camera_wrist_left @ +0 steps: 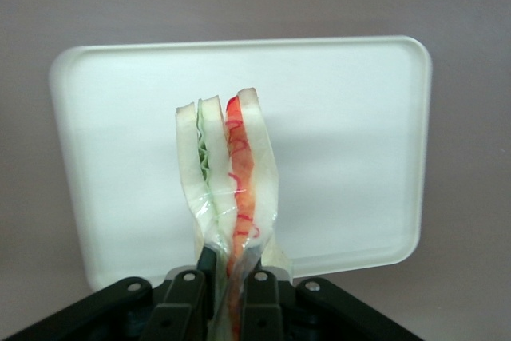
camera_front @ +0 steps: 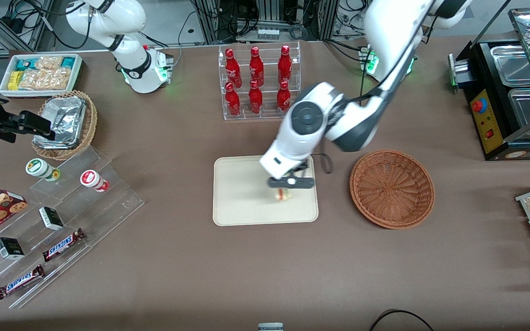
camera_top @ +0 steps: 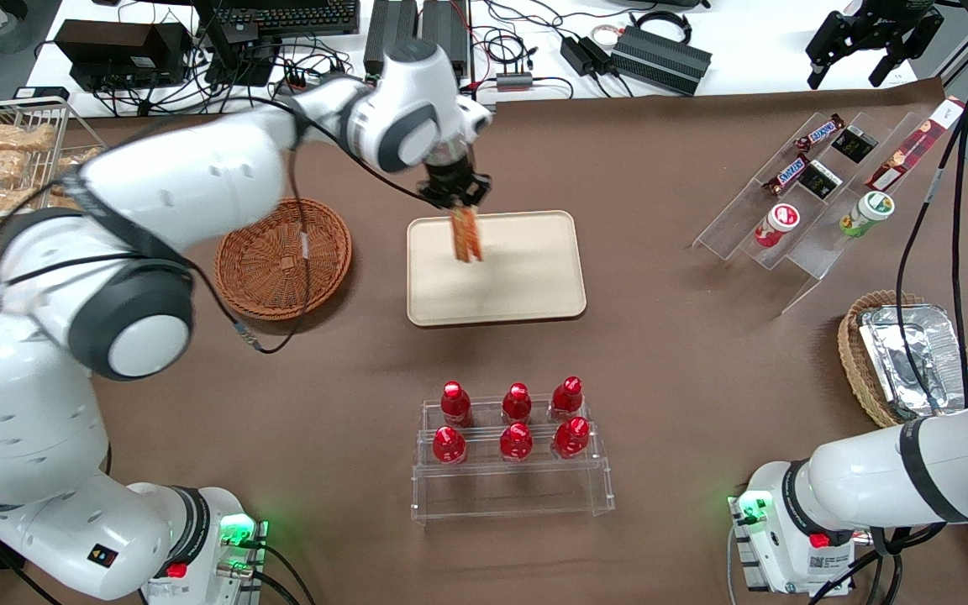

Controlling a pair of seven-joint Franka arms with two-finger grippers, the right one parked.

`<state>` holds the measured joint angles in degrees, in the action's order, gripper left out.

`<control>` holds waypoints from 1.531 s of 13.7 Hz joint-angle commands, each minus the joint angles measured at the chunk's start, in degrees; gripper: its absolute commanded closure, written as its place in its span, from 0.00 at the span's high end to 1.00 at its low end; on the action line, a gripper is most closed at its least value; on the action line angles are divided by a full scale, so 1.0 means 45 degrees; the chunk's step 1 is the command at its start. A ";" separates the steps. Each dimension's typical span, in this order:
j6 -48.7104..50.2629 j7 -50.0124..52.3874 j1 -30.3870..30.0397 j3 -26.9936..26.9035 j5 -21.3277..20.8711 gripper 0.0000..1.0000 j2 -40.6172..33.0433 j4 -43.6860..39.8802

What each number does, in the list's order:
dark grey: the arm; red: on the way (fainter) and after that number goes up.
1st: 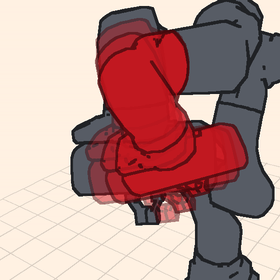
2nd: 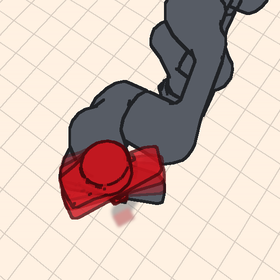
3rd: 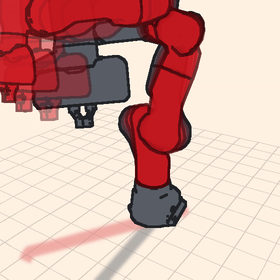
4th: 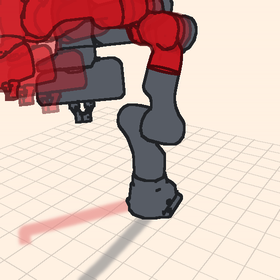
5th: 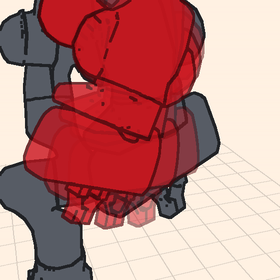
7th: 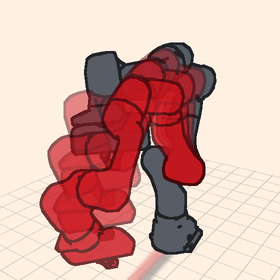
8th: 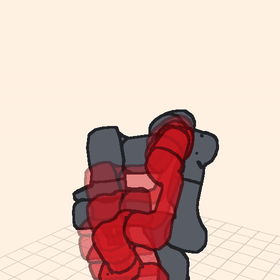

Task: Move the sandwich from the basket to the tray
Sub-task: 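Carry the sandwich with the left gripper over the cream tray, then lower the sandwich onto the tray and open the left gripper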

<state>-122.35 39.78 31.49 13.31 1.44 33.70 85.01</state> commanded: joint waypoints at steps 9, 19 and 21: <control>-0.0759 -0.0013 0.1050 -0.0184 -0.1394 0.00 0.2901 -0.1724; -0.0803 0.0571 0.0914 -0.0223 -0.1433 1.00 0.2068 -0.1569; 0.0404 0.0865 0.0836 -0.0243 -0.1394 1.00 0.1130 -0.1568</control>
<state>-125.42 41.38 35.31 12.72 -4.03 44.38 76.74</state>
